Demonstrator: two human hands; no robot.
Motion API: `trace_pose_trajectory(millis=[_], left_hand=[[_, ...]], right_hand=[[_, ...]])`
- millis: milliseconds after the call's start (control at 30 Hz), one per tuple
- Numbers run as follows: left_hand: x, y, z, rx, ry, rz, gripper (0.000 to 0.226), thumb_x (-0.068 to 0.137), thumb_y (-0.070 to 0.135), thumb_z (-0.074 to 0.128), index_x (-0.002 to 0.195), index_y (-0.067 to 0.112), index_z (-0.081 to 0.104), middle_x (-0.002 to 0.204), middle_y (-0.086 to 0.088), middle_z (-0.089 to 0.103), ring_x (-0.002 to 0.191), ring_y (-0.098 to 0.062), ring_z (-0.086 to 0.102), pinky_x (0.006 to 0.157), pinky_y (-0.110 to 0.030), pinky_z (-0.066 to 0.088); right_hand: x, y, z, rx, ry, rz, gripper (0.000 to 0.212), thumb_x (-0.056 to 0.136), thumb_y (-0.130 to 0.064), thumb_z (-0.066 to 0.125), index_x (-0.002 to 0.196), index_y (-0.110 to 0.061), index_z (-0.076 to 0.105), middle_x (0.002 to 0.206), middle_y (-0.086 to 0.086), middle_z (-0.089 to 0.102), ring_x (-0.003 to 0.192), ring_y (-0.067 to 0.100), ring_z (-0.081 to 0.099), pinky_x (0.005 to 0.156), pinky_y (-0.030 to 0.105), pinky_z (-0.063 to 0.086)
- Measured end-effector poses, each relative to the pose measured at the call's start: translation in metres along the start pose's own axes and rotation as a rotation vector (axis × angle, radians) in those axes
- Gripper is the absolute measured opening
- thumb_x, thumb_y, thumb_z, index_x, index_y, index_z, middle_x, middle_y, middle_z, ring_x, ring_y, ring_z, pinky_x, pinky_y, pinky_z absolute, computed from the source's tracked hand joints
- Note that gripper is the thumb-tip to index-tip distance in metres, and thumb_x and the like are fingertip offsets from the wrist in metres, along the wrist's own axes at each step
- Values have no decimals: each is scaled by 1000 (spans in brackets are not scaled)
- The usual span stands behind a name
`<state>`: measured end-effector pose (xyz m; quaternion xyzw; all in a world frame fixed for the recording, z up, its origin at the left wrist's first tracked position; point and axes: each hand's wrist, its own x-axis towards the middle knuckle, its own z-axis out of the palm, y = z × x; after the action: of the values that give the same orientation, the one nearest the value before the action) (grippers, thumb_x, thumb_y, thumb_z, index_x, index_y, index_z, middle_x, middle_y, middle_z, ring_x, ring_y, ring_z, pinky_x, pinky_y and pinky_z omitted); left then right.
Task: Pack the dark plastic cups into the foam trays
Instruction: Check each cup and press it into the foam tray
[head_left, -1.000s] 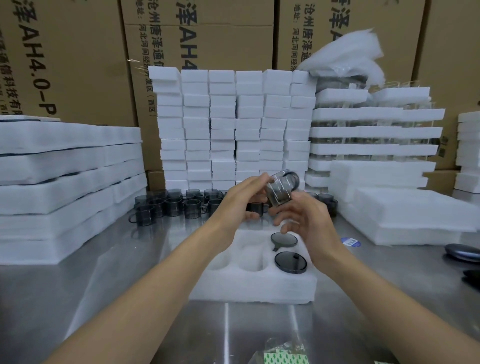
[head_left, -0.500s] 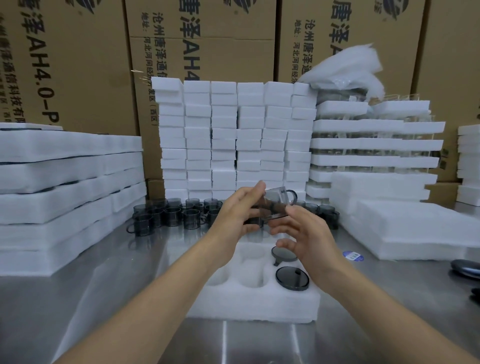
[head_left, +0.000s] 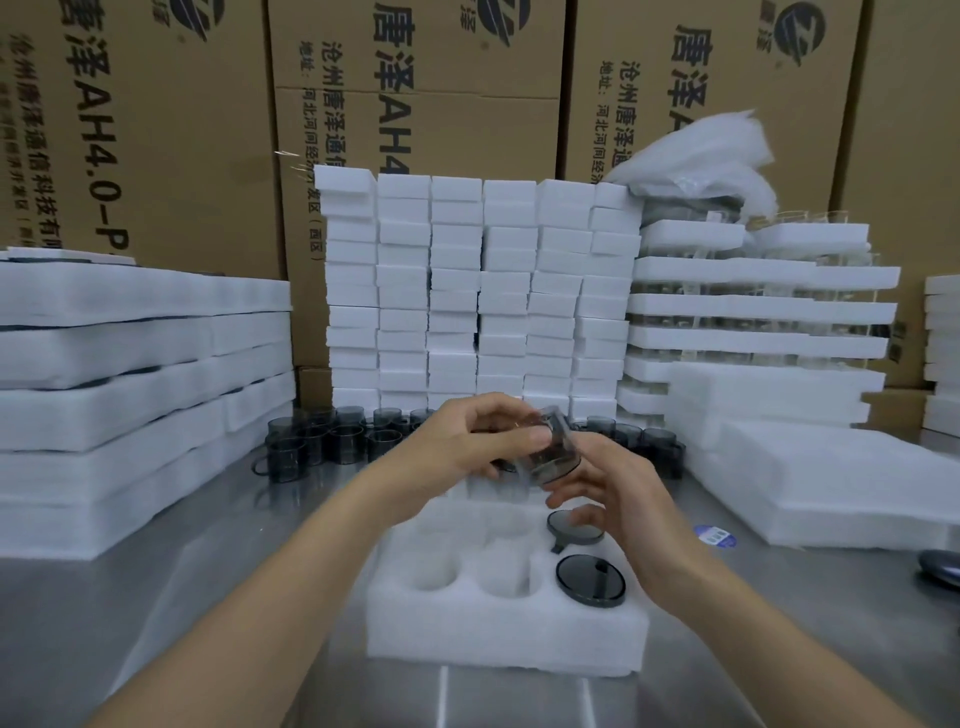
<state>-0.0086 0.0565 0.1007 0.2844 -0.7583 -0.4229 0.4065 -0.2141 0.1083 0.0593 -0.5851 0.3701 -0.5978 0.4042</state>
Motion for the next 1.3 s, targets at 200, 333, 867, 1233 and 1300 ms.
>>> trace_pose_trajectory(millis=[200, 333, 867, 1233, 1300], left_hand=[[-6, 1, -20, 375, -269, -124, 51, 68, 61, 92, 107, 34, 76, 100, 11, 76, 89, -4, 66, 84, -35, 52], [-9, 5, -20, 483, -382, -166, 56, 64, 56, 96, 108, 32, 73, 104, 6, 78, 92, -8, 68, 94, -44, 57], [-15, 15, -10, 752, -513, -234, 63, 57, 71, 91, 106, 36, 71, 103, 18, 73, 100, -9, 67, 95, -37, 57], [-12, 4, -12, 705, -424, -130, 27, 81, 56, 87, 89, 31, 83, 88, 16, 78, 84, -6, 69, 86, -38, 59], [-8, 1, -27, 567, -321, -82, 19, 89, 49, 82, 92, 30, 83, 90, 5, 80, 87, -9, 72, 92, -41, 60]], right_hand=[[0, 10, -4, -237, 89, -15, 26, 106, -41, 58, 113, -21, 73, 85, 4, 76, 76, 15, 68, 71, 32, 52], [0, 13, -5, -272, 78, -23, 25, 107, -39, 56, 111, -20, 72, 83, 2, 74, 75, 16, 67, 67, 27, 52], [1, 15, -9, -318, 45, -45, 23, 107, -33, 58, 104, -16, 73, 77, 4, 73, 69, 14, 66, 63, 23, 50], [4, 17, -10, -316, 32, -59, 18, 105, -30, 63, 98, -19, 76, 77, 7, 73, 69, 15, 66, 61, 22, 50], [4, 17, -11, -311, 31, -58, 18, 104, -29, 63, 96, -21, 77, 77, 8, 73, 69, 15, 66, 61, 23, 50]])
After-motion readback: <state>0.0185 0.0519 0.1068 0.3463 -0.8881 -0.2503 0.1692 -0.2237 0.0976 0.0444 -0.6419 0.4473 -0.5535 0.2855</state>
